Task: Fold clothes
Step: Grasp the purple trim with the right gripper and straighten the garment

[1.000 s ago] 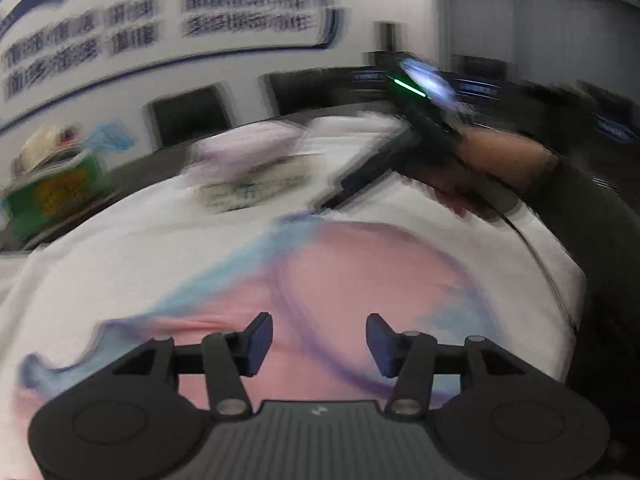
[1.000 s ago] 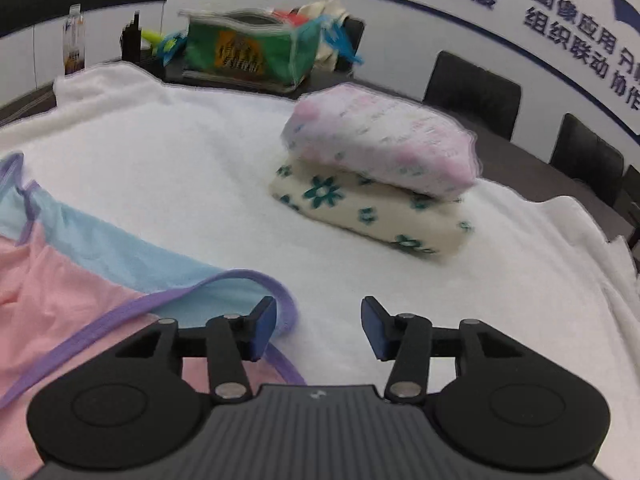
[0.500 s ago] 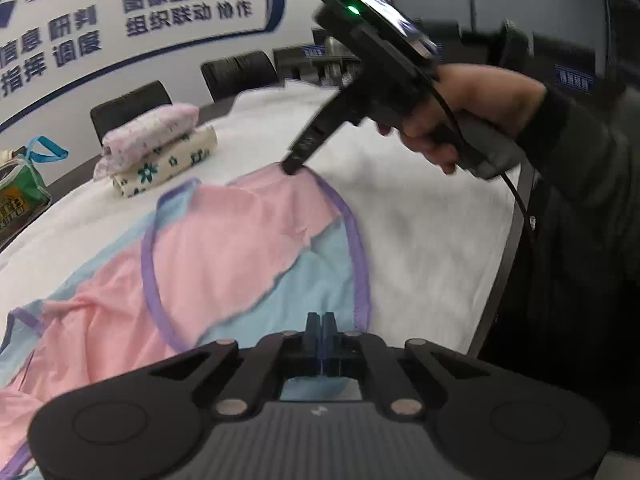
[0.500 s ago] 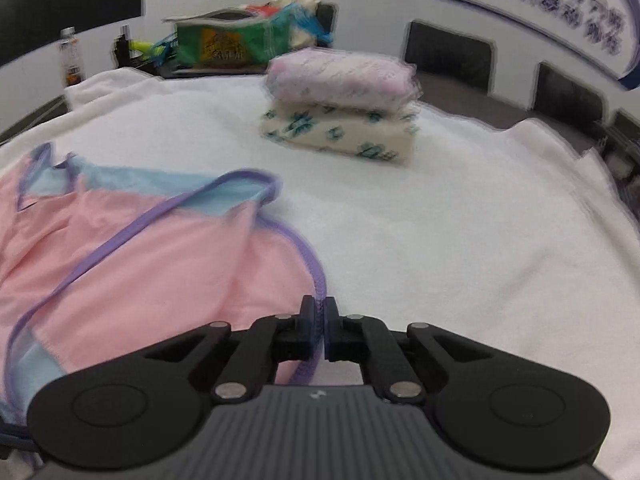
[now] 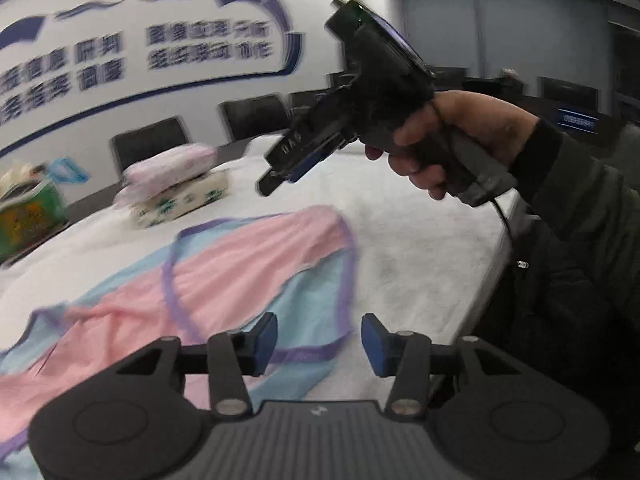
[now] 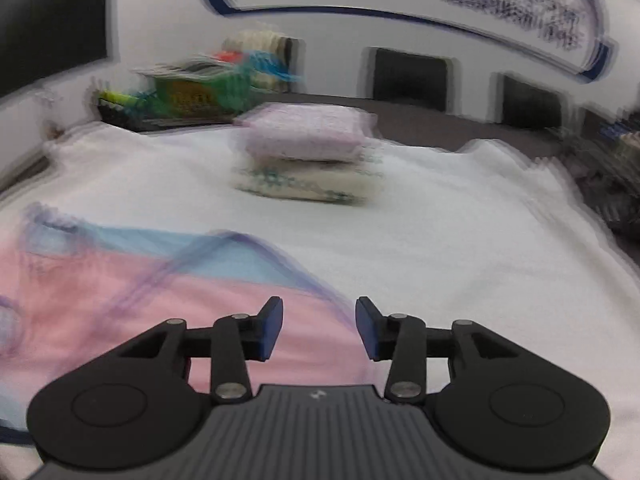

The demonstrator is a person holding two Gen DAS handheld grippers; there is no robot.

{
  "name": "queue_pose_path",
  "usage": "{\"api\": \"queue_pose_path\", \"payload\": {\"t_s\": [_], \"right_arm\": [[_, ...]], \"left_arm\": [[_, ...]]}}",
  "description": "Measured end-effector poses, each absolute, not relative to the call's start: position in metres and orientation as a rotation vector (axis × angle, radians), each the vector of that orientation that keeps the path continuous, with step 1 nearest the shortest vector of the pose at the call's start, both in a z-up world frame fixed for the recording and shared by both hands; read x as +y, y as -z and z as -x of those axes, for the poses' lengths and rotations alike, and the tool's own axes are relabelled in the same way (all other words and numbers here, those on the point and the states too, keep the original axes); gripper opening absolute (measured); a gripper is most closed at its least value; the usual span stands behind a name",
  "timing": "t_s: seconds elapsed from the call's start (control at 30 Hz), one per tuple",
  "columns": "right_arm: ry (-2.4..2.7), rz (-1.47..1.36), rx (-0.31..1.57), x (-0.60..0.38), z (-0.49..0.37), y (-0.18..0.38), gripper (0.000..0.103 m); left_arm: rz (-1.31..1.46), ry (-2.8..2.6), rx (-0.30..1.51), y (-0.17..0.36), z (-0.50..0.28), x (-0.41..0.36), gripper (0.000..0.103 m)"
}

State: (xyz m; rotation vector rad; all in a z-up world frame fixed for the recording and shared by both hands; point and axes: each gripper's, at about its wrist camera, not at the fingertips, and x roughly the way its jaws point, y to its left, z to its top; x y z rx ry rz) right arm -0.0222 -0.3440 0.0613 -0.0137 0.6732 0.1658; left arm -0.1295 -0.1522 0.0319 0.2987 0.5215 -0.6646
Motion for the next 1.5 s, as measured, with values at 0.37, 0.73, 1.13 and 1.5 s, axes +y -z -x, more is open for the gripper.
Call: {"api": "queue_pose_path", "payload": {"t_s": [0.37, 0.73, 1.13, 1.5], "right_arm": [[-0.425, -0.258, 0.910, -0.279, -0.094, -0.014, 0.023], [-0.381, -0.201, 0.785, -0.279, -0.073, -0.022, 0.001], [-0.435, -0.111, 0.675, -0.302, 0.016, -0.043, 0.044], [-0.573, -0.040, 0.735, -0.278, 0.112, -0.009, 0.041]], "left_arm": [[-0.223, 0.453, 0.677, -0.021, 0.086, -0.153, 0.004], [-0.176, 0.493, 0.592, -0.026, 0.089, -0.173, 0.000], [-0.145, 0.576, 0.484, -0.042, 0.116, -0.026, 0.048], [-0.009, 0.677, 0.778, -0.017, 0.052, 0.006, 0.027]]}}
